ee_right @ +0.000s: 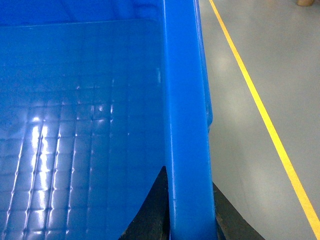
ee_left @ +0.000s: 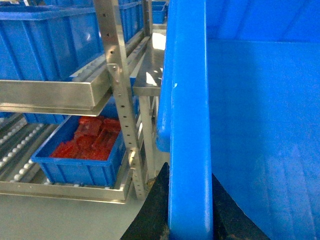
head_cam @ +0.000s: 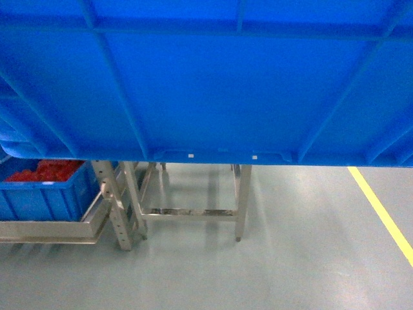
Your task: Place box next to blue box on left shelf
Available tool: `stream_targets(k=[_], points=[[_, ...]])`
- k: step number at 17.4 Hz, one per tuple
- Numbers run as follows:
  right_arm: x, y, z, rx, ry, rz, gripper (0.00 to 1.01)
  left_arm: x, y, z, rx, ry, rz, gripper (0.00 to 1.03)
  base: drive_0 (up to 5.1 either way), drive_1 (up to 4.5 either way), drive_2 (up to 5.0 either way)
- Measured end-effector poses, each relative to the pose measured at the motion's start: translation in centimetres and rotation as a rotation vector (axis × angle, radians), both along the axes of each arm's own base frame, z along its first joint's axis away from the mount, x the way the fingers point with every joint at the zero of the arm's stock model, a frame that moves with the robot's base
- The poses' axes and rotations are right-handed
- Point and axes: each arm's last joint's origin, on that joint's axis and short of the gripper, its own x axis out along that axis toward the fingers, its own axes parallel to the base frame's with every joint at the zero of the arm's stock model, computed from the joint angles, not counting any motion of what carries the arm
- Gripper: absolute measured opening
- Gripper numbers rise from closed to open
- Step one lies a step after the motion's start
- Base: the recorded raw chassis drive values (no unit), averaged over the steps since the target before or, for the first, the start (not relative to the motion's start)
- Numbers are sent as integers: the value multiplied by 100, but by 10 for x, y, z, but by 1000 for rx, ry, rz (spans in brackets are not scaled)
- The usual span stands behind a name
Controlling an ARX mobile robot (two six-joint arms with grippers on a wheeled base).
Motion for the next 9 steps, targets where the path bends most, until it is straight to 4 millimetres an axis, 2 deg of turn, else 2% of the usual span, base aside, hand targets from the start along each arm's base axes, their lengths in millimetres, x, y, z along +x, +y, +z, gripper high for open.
stream_targets(k=[9], points=[[0, 0, 0, -1, -1, 0, 9, 0, 0, 0, -1, 1, -1, 9, -497, 248, 248]])
